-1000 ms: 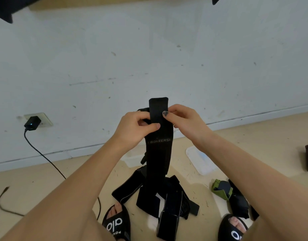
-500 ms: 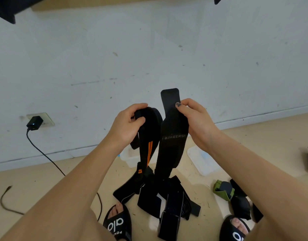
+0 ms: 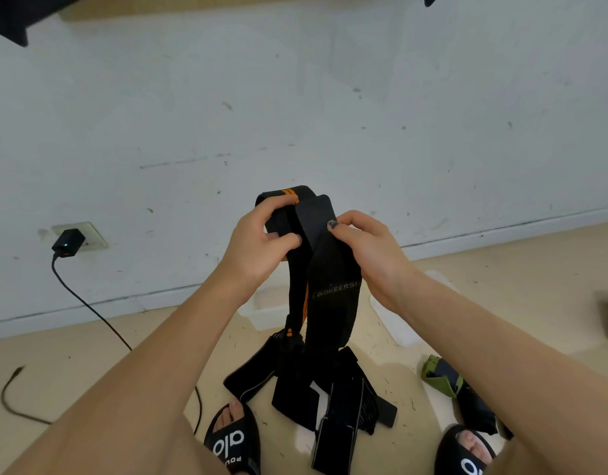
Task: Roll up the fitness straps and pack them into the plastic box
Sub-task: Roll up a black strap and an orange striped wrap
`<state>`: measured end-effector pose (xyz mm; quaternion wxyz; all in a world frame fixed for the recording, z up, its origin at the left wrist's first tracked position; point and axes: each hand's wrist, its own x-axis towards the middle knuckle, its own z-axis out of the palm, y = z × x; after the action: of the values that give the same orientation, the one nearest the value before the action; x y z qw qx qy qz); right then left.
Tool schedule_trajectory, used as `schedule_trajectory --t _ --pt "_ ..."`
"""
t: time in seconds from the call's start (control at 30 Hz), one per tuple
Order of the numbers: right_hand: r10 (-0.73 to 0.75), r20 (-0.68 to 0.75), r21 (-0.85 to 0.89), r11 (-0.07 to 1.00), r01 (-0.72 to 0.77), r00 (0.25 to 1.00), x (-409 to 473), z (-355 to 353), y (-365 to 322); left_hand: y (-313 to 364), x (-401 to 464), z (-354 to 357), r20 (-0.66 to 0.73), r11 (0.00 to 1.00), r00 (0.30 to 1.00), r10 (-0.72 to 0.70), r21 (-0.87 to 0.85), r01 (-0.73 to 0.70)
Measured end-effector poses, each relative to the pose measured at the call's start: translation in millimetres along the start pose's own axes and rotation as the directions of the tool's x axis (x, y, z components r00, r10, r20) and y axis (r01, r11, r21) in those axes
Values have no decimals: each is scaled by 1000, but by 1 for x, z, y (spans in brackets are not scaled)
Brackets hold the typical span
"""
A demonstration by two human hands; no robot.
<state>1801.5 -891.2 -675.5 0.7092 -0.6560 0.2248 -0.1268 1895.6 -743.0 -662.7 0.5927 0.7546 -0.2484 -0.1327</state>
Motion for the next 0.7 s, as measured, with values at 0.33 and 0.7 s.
schedule_trajectory --t 0.33,0.7 --pt "-2 -27 -10 1000 2 1000 2 10 7 0 -1 3 -42 995 995 91 34 -90" --pt "11 -18 18 1000 -11 1000 2 10 7 5 -2 5 -78 998 996 49 -41 -53"
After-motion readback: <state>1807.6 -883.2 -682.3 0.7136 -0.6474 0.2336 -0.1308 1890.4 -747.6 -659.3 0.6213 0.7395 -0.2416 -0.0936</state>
